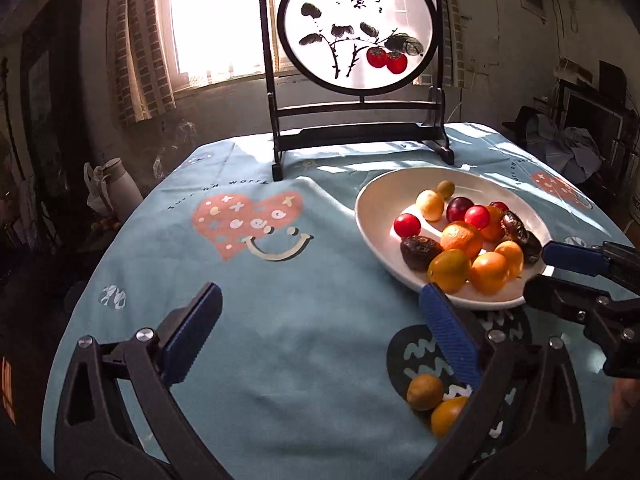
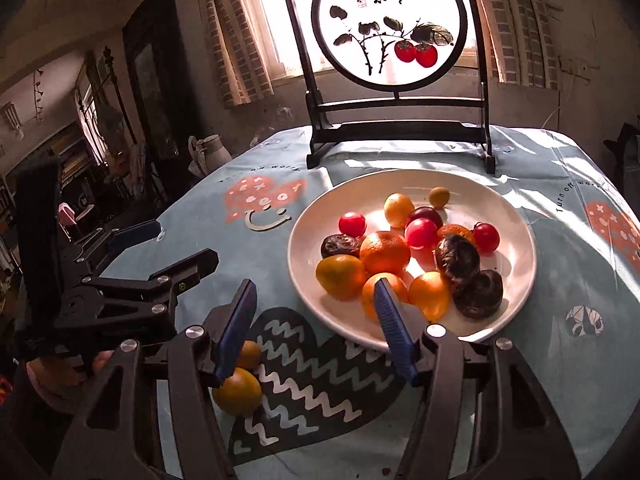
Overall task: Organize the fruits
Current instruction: 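Place the tomato and small fruit on the plate and open both tools, then grasp a large brownish orange with the right tool while the left tool grasps a small yellow fruit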
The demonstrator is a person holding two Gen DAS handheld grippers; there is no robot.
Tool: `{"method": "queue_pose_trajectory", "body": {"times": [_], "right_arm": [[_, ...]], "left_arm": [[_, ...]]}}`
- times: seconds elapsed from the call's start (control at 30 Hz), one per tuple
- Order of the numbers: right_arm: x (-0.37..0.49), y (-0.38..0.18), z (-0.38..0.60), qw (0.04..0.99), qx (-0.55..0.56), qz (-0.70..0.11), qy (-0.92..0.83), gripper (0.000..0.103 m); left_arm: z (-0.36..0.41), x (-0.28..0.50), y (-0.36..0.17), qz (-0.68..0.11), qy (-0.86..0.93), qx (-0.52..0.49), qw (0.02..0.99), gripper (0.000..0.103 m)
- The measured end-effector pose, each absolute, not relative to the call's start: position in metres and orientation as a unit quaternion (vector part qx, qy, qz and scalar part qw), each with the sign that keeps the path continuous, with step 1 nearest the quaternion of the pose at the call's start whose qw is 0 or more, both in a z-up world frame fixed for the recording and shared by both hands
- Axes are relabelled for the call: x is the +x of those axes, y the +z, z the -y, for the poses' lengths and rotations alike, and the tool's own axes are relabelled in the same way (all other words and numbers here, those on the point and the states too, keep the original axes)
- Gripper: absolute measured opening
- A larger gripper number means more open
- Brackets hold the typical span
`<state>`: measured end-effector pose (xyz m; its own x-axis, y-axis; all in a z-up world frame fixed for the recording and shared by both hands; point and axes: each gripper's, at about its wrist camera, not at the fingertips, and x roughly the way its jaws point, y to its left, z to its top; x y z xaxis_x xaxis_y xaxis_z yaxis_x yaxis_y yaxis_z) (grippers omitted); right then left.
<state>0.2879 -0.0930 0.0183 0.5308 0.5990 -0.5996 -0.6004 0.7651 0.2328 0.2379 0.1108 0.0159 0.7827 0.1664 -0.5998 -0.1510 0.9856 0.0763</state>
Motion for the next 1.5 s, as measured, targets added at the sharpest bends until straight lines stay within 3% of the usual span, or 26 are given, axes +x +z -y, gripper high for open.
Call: {"method": "queue_pose_trajectory", "body": {"times": [0.4,0.83,0.97,1.07,1.3,1.5], "right_arm": [[0.246,-0.022,0.047,0.826,-0.091,-0.408,0.377,0.062],[0.239,-0.034,0.023,0.825,-0.161,-0.401,0.366,0.062],[0.241,-0.037,0.023,0.823,-0.158,-0.405,0.366,0.04],[0.241,-0.037,0.025,0.819,-0.159,-0.409,0.369,0.039],[0.259,-0.005,0.083,0.84,-0.034,-0.415,0.347,0.038],[0.279,0.004,0.136,0.871,0.047,-0.408,0.269,0.038]], "left_arm": [[-0.156,0.224,0.016,-0.332,0.133,-0.069,0.931,0.101],[-0.148,0.223,0.017,-0.331,0.129,-0.058,0.933,0.101],[-0.148,0.224,0.016,-0.334,0.129,-0.06,0.932,0.101],[-0.149,0.225,0.013,-0.34,0.125,-0.065,0.93,0.101],[-0.147,0.231,0.002,-0.368,0.073,-0.101,0.921,0.101],[-0.101,0.231,-0.007,-0.388,-0.02,-0.041,0.92,0.095]]}}
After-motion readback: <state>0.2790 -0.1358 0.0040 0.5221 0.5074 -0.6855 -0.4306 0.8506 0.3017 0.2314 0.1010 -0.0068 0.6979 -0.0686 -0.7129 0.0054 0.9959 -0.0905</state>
